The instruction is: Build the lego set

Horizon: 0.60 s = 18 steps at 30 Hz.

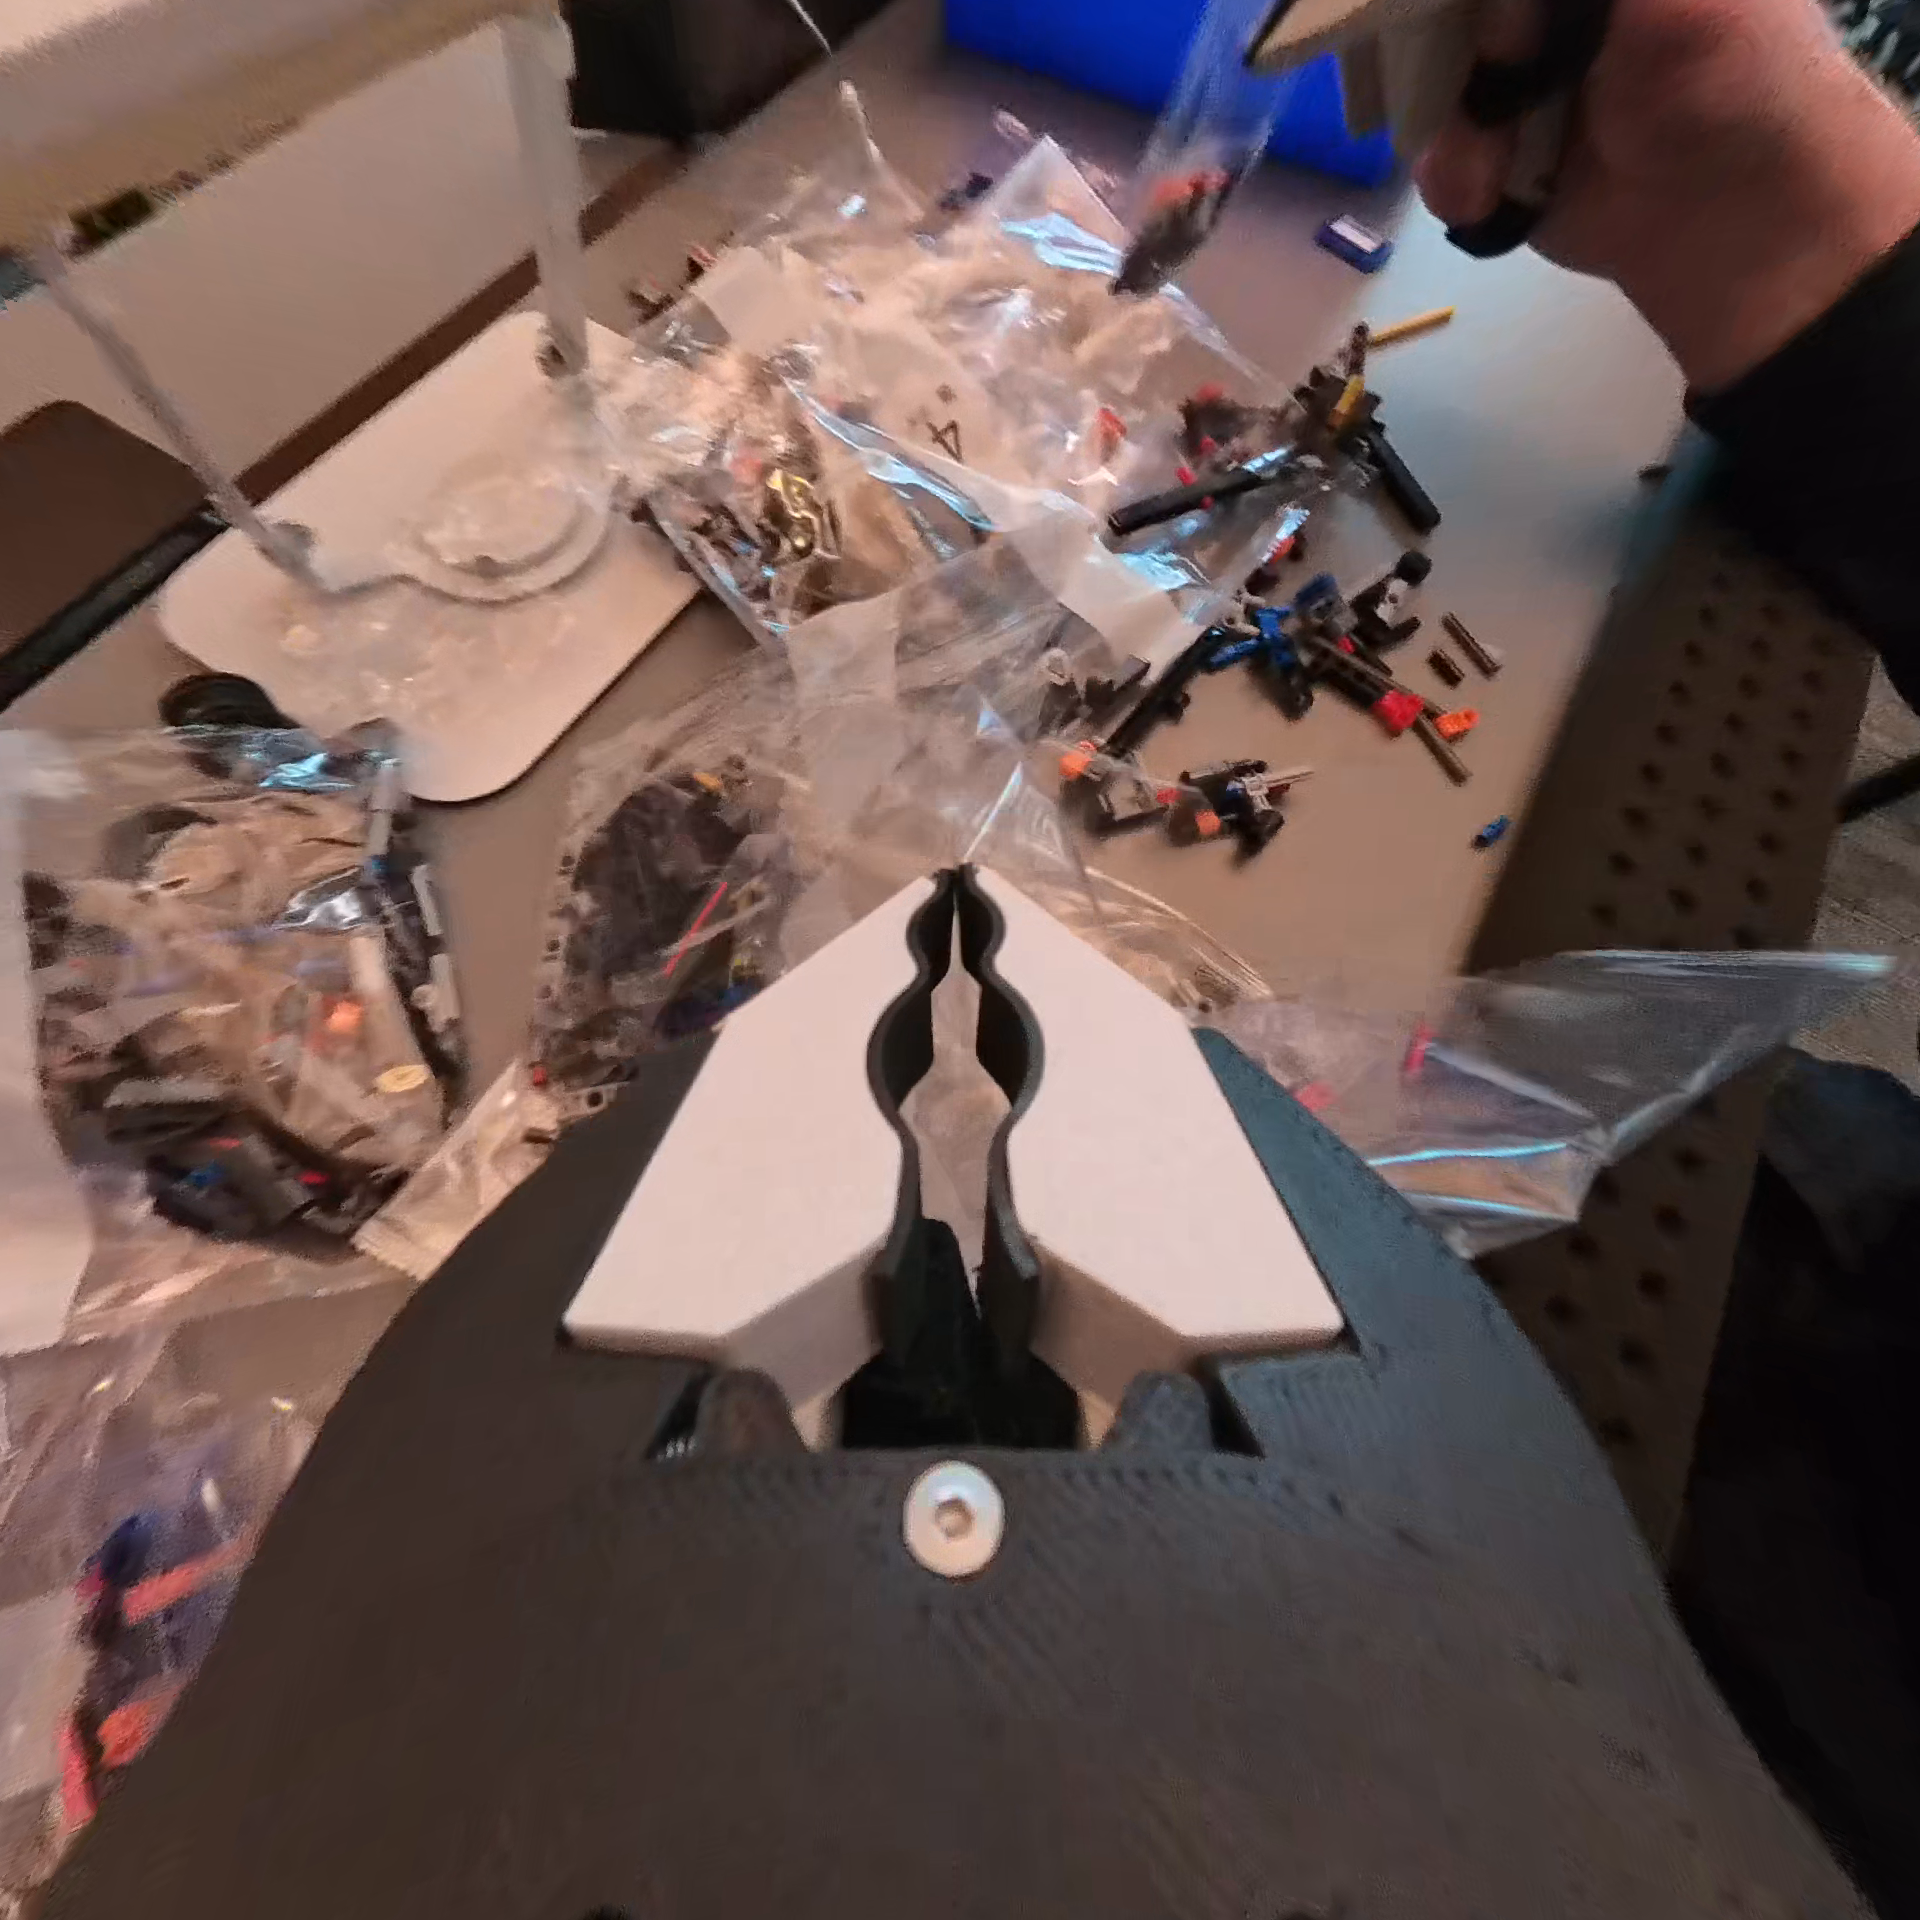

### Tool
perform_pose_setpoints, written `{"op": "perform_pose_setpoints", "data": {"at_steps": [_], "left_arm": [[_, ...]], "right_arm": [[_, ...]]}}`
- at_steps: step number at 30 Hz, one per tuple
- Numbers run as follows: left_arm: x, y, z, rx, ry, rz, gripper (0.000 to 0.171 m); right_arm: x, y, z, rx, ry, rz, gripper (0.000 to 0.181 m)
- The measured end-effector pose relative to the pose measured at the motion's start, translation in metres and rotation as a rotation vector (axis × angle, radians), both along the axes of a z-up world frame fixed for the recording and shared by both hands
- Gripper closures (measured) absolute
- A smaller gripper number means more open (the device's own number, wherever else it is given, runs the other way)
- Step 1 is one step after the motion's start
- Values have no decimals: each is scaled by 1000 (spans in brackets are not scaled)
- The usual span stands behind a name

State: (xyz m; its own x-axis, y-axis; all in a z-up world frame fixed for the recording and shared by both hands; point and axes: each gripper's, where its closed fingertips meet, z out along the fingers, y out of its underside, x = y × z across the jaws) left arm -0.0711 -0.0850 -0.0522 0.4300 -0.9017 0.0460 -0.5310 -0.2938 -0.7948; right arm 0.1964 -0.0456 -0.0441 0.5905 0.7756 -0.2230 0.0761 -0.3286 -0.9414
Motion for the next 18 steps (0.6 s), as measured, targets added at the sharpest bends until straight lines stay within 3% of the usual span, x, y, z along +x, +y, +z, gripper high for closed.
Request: {"op": "perform_pose_setpoints", "data": {"at_steps": [5, 11, 13, 16, 18], "left_arm": [[19, -14, -41, -89, 137, -103, 159], [23, -4, -42, -81, 97, -81, 153], [18, 3, -46, -54, 129, -50, 137], [20, -2, -45, -57, 124, -68, 153], [17, -2, -51, -19, 209, -75, 171]], "right_arm": [[-3, 0, -3, -4, -10, 6, 181], [-2, 0, -2, -2, -7, 5, 181], [-2, 0, -1, -1, -6, 7, 181], [-4, -1, -1, 2, -9, 11, 181], [-4, -1, -1, 2, -12, 13, 181]]}}
